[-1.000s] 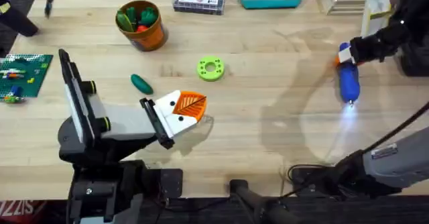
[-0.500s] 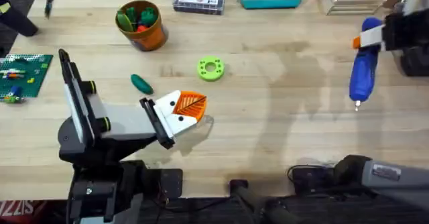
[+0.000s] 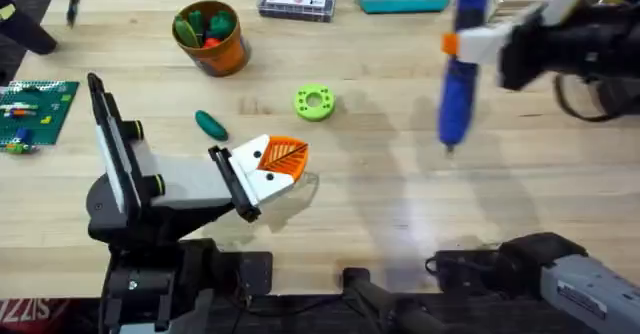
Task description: Pick up the gripper from the table and insert it into the empty holder that is missing its gripper. Then pick up a screw, insert it into the mounting hole, and use the screwdriver to tighten it. Finally, clean up the table by picking up the vegetable and placing it into the bucket.
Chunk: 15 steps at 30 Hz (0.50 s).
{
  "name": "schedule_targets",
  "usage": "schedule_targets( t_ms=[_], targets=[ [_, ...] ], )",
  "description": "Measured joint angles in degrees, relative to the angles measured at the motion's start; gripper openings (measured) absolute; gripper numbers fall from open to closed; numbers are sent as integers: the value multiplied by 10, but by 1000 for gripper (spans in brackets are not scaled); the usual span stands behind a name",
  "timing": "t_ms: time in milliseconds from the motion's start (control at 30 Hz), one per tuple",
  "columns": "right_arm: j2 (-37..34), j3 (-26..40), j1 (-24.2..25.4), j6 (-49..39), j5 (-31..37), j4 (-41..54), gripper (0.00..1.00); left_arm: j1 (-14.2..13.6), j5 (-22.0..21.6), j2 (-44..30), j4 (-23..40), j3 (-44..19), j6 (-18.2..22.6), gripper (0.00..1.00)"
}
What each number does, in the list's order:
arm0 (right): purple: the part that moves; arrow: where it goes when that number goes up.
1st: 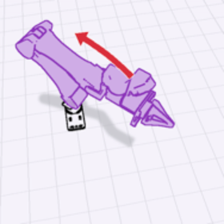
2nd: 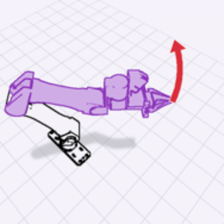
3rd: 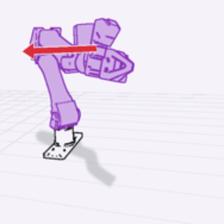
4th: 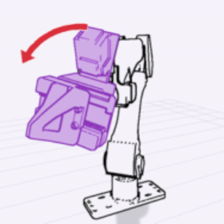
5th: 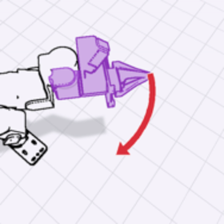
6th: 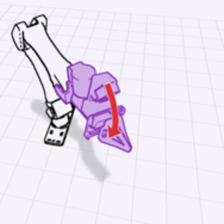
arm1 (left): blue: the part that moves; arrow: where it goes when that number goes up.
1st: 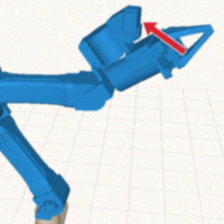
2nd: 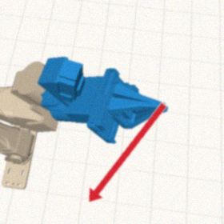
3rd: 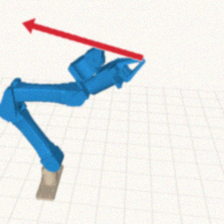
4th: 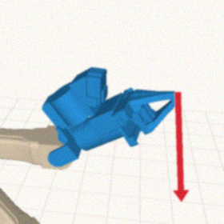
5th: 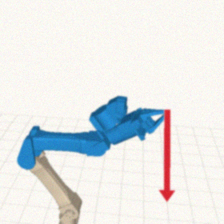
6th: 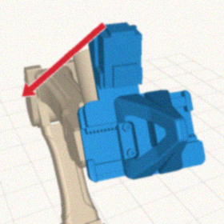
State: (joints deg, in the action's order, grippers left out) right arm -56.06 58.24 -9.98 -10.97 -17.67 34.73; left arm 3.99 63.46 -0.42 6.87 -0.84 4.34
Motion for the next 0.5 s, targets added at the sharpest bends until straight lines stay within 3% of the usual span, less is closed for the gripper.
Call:
schedule_targets(
  t_ms=[267,500],
  targets=[
    [8,-8,-206,59,-6,-245,10,0,0,0,0,0,0,12],
    [-19,-8,-294,68,-13,-368,9,0,0,0,0,0,0,12]
  ],
)
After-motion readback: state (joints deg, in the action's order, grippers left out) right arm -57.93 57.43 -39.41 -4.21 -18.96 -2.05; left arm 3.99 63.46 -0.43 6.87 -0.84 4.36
